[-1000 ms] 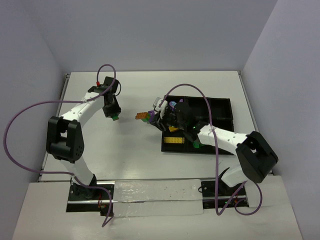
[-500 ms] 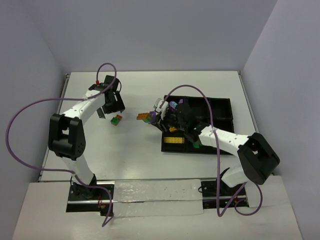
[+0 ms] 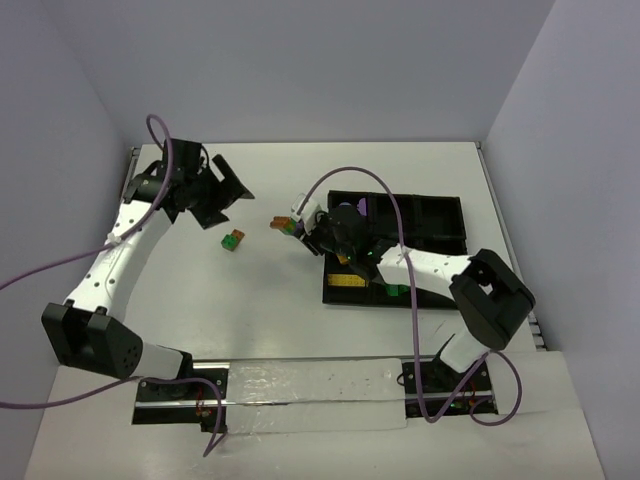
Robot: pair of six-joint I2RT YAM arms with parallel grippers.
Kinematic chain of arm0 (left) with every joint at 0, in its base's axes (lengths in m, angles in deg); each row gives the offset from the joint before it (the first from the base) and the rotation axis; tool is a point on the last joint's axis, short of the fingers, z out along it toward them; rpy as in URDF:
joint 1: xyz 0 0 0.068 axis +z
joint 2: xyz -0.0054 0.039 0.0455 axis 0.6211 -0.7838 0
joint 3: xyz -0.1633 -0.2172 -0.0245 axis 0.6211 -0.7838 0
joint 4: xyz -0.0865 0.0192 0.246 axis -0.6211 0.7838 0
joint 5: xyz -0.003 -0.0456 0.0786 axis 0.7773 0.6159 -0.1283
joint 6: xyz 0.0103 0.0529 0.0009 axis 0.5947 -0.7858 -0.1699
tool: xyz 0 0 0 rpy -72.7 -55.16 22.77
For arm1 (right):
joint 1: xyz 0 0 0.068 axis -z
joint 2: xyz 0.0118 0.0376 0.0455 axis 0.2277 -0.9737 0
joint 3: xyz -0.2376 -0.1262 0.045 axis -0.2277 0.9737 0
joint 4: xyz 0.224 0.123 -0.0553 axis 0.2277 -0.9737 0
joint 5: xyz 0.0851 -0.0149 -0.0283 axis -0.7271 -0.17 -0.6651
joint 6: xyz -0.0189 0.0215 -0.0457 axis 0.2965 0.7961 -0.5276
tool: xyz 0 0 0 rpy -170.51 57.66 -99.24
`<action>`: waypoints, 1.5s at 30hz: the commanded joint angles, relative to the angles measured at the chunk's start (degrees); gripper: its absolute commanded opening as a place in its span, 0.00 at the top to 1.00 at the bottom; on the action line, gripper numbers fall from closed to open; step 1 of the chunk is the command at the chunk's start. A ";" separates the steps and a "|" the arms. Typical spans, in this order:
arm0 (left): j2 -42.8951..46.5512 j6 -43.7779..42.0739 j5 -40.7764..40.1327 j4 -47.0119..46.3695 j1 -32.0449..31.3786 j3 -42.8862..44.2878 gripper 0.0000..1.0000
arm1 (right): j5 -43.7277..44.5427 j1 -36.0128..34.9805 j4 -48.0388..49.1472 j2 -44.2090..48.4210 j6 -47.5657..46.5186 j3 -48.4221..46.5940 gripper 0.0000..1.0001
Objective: Sort the legos into containers by color
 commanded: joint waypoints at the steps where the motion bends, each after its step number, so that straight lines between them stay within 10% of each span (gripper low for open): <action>1: 2.44 15.95 18.56 -7.33 0.43 -9.85 0.12 | 8.04 -0.78 7.97 -2.76 -4.70 -2.91 1.00; 24: -4.77 16.85 24.59 -14.29 0.13 -11.71 0.12 | 5.24 -6.80 13.08 -3.48 -8.92 -2.00 1.00; 45: -5.42 15.69 22.36 -15.71 0.15 -14.66 0.45 | 5.51 -7.85 13.62 -2.81 -9.78 -1.10 1.00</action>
